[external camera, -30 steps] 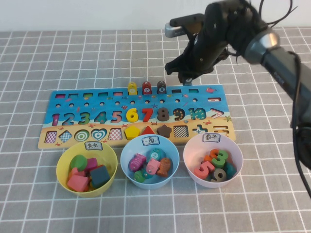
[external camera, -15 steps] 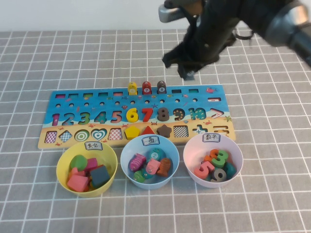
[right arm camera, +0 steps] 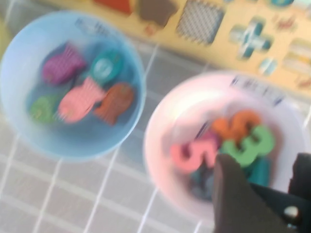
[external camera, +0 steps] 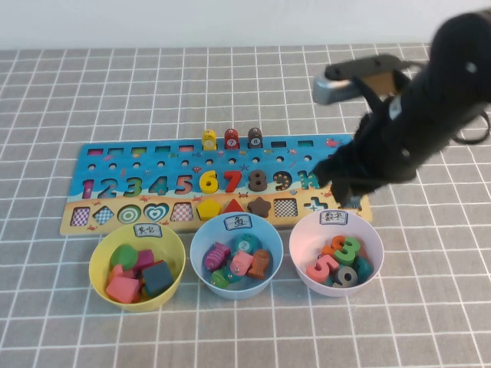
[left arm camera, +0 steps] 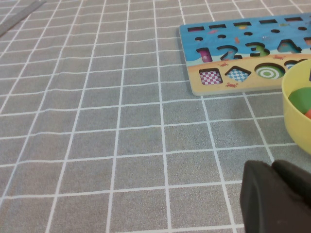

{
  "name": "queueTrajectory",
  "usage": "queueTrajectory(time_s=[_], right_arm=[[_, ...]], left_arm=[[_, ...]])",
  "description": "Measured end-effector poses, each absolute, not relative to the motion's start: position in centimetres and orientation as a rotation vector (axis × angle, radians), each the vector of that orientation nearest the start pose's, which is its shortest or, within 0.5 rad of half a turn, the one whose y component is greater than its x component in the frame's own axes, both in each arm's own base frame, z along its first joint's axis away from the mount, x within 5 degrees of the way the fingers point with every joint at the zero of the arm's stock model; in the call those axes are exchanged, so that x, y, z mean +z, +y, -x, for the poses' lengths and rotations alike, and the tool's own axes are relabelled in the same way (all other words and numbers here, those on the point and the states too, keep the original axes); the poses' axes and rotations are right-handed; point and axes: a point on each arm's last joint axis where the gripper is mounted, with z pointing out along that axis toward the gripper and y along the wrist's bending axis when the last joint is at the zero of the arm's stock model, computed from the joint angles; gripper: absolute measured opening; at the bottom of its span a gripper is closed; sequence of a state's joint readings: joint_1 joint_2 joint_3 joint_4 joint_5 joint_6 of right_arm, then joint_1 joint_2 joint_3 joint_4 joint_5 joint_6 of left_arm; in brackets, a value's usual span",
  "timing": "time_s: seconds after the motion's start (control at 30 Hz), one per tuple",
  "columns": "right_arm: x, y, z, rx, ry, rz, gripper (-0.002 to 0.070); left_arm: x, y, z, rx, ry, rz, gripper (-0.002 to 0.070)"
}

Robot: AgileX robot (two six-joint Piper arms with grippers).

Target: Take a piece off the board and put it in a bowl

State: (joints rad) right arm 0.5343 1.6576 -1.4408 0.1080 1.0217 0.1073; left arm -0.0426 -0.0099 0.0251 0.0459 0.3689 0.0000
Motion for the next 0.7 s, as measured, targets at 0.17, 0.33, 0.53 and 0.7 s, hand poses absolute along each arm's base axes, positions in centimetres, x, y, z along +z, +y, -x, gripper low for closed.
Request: queueTrajectory(time_s=[0.17, 0.33, 0.53, 0.7], right_arm=[[30.4, 18.7, -27.8, 0.384, 2.751, 0.542, 0.0213], [30.1, 20.3, -26.1, 0.419, 2.767, 0.613, 0.0213], [29.1, 23.1, -24.8, 0.444, 2.784, 0.687, 0.0213], [27.5, 25.6, -24.6, 0.451, 2.811, 0.703, 0.0213]], left_arm=[[17.2, -0.1, -5.3, 0.016, 1.866, -0.068, -0.0001], [17.2, -0.1, -5.3, 0.016, 1.867, -0.068, -0.0001], [17.2, -0.1, -5.3, 0.016, 1.867, -0.068, -0.0001], [17.2, -0.1, -5.3, 0.016, 1.867, -0.068, -0.0001]])
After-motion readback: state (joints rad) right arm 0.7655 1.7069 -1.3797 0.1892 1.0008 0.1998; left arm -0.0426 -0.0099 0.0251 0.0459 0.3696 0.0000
